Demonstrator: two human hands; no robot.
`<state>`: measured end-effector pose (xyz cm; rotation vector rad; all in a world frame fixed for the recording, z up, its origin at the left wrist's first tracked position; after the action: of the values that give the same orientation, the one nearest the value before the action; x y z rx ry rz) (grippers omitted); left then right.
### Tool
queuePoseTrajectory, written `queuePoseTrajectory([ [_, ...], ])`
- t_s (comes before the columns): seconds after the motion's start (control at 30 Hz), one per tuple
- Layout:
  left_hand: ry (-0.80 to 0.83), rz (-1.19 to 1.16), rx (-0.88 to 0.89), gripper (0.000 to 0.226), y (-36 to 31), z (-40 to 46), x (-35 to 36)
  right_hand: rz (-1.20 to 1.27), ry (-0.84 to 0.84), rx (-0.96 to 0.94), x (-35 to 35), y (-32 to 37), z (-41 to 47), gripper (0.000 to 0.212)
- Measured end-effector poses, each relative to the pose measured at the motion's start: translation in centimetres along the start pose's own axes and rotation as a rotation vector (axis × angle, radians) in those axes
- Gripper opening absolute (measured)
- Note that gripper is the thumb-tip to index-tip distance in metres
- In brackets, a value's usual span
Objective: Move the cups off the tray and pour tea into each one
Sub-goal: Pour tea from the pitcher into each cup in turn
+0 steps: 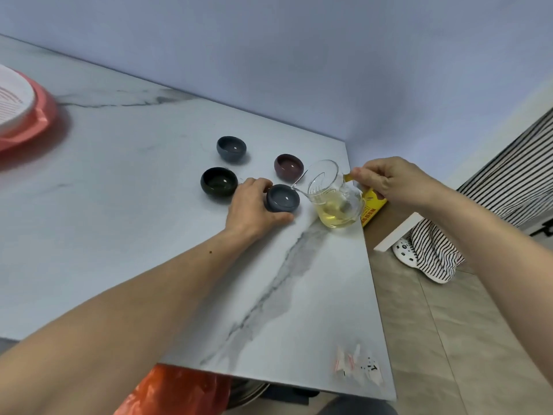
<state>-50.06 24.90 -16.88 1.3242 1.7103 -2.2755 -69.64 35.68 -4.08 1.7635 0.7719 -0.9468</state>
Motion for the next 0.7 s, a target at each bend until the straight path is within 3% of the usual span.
queuePoseTrajectory([
  [0.7,-0.028,-0.048,0.021,0.064,0.2,-0.4,0.2,-0.430,0.142,0.016,-2.5,4.2,1.4,0.033],
])
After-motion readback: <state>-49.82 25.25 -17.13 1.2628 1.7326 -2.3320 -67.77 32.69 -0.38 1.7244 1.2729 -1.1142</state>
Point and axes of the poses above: each hand's wrist, its own z-axis towards the middle knuckle, its own x-axis out of the palm, y = z × x, the point moved 2 cm from there along z, towards the middle knuckle, and after that the axes turned 13 degrees about y, right-handed, at the moved point
